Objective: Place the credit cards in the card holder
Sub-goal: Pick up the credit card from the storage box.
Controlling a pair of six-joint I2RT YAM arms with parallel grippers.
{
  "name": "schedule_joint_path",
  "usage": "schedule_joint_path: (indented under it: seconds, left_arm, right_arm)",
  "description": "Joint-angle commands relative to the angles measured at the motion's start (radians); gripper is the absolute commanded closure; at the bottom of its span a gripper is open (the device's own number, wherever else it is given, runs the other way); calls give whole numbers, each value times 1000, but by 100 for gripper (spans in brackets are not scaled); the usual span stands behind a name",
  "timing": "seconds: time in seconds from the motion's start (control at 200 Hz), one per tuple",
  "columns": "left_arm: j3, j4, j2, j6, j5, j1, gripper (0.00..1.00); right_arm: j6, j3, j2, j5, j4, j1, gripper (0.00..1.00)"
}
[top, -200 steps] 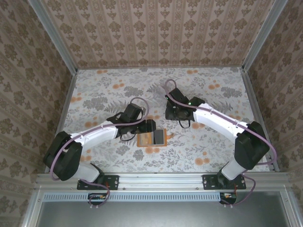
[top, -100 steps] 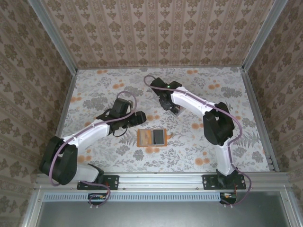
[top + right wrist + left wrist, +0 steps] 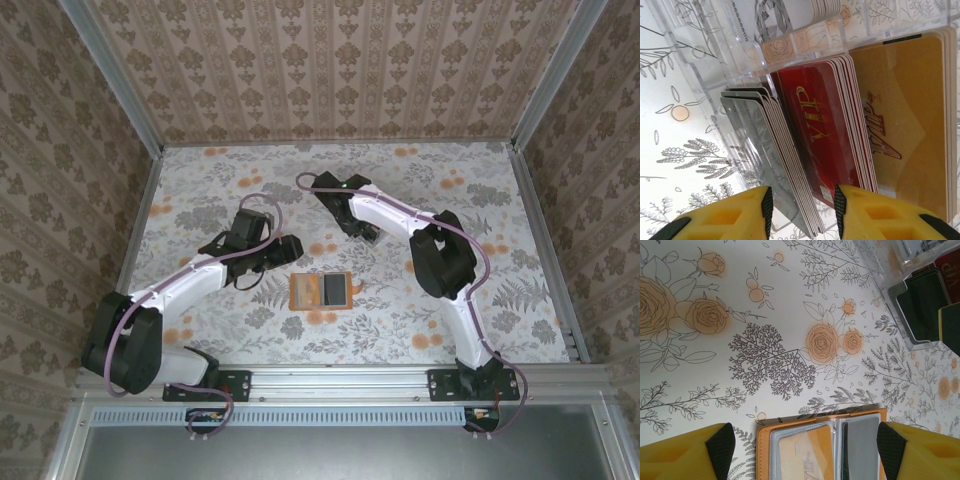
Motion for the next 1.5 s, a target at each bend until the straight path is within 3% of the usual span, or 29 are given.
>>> schedule_joint_path:
  seconds: [0.0, 0.595, 1.495]
  left_arm:
    - [-16, 2, -17, -6, 14, 10, 22]
    - [-24, 4, -17, -11, 31, 22, 22]
    - [-27, 9, -11, -13, 43, 25, 22]
  right_arm:
    - [-39, 28, 40, 92, -20, 16, 60]
    - [-87, -7, 101, 391, 61, 63, 60]
    - [-64, -39, 24, 398, 63, 66, 75]
